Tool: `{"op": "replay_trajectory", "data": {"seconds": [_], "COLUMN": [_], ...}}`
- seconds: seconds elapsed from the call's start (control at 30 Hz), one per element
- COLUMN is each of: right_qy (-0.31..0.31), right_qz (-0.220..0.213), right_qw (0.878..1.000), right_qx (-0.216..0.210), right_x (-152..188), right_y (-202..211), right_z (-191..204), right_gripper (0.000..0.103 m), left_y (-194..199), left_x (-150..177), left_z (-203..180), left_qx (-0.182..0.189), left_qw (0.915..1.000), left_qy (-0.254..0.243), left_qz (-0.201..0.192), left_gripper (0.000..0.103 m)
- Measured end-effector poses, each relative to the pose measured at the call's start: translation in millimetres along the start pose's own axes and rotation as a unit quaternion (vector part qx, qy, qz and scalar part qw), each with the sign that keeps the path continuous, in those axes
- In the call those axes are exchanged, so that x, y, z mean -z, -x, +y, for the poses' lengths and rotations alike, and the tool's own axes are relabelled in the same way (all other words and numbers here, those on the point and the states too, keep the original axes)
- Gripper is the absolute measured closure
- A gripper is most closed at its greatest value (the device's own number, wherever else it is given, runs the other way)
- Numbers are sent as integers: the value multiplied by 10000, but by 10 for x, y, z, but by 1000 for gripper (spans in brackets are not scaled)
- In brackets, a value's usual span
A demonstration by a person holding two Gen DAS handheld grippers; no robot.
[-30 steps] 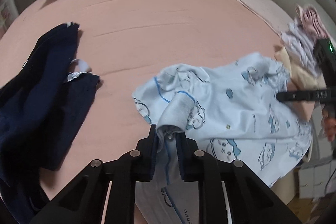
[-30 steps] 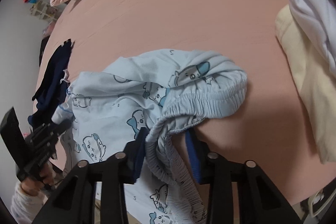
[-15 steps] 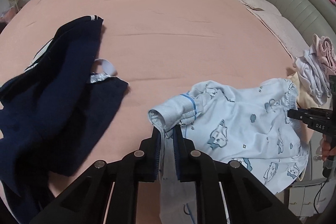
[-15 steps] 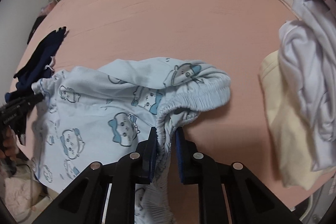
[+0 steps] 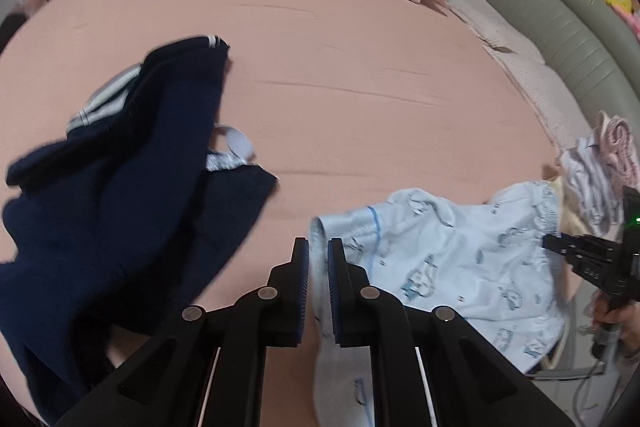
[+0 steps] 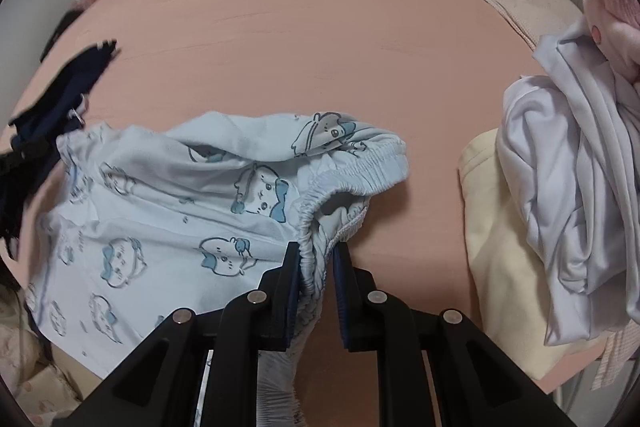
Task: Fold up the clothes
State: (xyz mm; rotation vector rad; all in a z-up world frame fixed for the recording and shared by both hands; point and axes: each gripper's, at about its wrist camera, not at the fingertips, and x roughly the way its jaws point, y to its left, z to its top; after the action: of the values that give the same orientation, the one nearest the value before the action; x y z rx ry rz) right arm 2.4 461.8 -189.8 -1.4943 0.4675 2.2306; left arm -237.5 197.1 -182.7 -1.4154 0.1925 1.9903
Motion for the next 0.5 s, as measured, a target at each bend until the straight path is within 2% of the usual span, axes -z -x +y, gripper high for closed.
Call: {"op": "replay_trajectory", "data": {"seconds": [0.17,0.23,0.3,0.37,0.5], "right_qy": [-294,-383,-392,-395,-329], "right_qz": [50,48,57,56,58], "right_qw": [9990,9986,9983,9983,9982], "right_qx": [-322,-373,-425,-433,-493], "right_x": [-28,-29,-23,-13,3], "right_y": [-7,-7,0,12,8], "right_z": [-85,-116,-121,-118,-89], "right_gripper": [86,77,57,50,49], "left_y": [-26,-69,-98,-104,-149], "left_x": [108,134,167,195,226], "left_z": [-21,-24,-29,-30,-8], "left_qx": [199,254,353,434,451], "left_qw": [9986,9977,9967,9961,9952], "left_qy": [303,345,390,446,508], "left_qz": [386,519,615,621,701], "left_gripper": [91,84,66,59,57]}}
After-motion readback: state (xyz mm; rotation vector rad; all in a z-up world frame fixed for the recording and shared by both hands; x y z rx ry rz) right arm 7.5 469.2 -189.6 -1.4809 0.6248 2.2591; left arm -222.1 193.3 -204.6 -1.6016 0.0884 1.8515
